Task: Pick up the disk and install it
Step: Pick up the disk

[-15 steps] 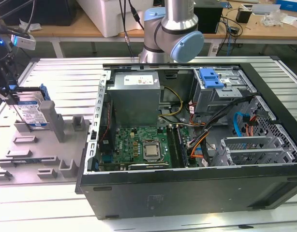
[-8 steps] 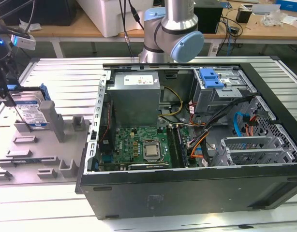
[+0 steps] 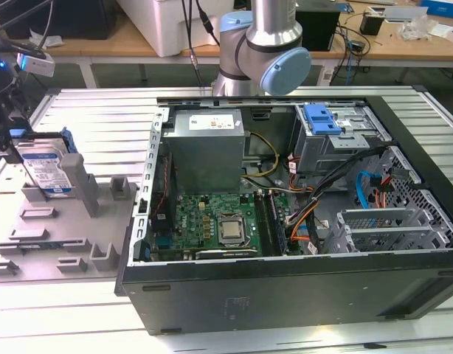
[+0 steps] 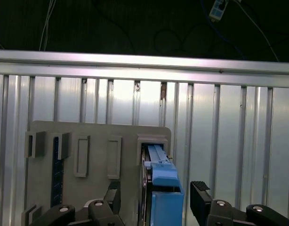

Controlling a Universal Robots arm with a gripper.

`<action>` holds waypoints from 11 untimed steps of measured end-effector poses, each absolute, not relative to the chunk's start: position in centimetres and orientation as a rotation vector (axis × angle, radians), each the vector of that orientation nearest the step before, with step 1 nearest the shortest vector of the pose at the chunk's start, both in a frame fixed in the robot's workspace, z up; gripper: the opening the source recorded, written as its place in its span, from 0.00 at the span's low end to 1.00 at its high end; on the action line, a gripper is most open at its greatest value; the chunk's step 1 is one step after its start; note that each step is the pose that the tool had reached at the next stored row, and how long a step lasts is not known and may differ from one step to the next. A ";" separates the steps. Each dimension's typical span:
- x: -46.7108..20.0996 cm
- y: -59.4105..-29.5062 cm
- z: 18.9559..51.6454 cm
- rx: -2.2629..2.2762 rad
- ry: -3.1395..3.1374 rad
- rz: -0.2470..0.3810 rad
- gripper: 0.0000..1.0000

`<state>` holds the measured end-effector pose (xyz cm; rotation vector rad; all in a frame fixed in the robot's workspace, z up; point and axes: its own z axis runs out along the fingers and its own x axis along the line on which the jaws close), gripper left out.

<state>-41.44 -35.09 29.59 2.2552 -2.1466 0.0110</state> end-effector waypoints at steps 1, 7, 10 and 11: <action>-41.4 -35.1 29.6 2.255 -2.147 0.011 0.69; -41.4 -35.1 29.5 2.255 -2.147 0.011 0.54; -41.4 -35.1 29.4 2.255 -2.146 0.012 0.45; -41.4 -35.1 29.3 2.255 -2.146 0.012 0.45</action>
